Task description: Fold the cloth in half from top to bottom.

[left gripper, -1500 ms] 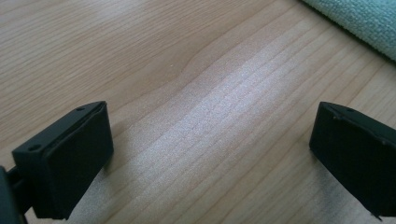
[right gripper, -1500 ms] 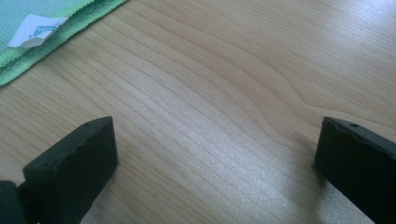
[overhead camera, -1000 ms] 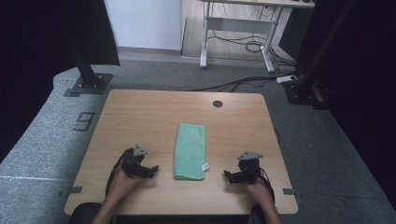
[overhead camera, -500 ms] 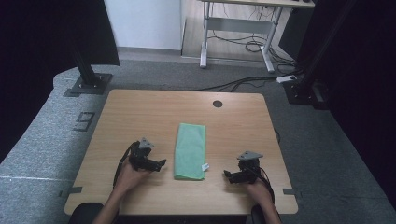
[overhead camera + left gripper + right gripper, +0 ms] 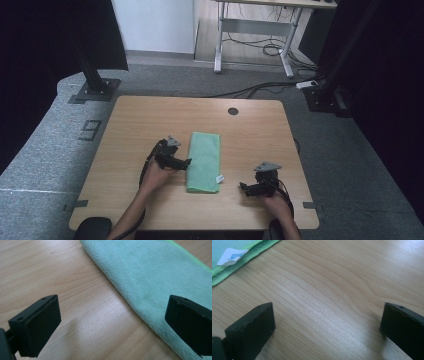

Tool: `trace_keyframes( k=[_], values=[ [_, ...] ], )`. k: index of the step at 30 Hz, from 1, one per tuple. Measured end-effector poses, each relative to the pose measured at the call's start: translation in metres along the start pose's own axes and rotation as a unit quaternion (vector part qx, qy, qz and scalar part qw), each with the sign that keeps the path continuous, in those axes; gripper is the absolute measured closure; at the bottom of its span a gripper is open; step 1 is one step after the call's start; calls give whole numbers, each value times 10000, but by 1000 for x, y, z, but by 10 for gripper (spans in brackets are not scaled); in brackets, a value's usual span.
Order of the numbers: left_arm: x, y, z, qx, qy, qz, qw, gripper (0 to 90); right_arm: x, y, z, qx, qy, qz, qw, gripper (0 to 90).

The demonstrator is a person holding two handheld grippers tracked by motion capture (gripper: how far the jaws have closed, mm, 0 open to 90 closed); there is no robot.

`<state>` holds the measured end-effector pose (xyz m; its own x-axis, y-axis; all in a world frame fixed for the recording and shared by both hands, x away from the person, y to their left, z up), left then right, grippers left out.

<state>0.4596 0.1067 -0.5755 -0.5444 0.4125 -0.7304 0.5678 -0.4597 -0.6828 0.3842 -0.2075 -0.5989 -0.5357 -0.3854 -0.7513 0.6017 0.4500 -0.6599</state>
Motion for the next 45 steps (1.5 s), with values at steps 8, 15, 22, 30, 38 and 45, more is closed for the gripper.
trace_keyframes(
  k=[8,15,22,30,38,45],
  values=[
    [-2,17,-5,-90,-98,-51,9999,3,-1,1,0,0,8,-6,10000,0],
    [3,23,-4,-110,-82,-169,9998,0,-2,1,-1,15,23,-40,10000,0],
    [4,23,-3,-159,-143,-170,9996,5,-15,5,-17,-252,140,-42,9996,0],
    [5,22,-2,-174,-168,-174,9996,5,-49,22,-47,-555,-139,119,9983,8],
    [7,20,0,-148,-149,-170,9996,5,-54,48,-62,-454,-516,-158,9975,7],
    [11,16,3,-130,-142,-169,9997,5,-48,46,-66,-416,-509,-140,9977,22]
  ],
)
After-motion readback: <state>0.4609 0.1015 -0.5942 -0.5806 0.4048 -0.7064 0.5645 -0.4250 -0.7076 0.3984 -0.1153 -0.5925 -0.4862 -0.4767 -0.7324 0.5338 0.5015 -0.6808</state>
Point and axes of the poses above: each handheld gripper's, and its own axes: y roughly forward along the jaws, x roughly out of its underside, z roughly to its right, the point moved 6 cm from there along y, roughly forward along the jaws, and after that the axes turned 3 degrees about z, right-handed, at the moved point
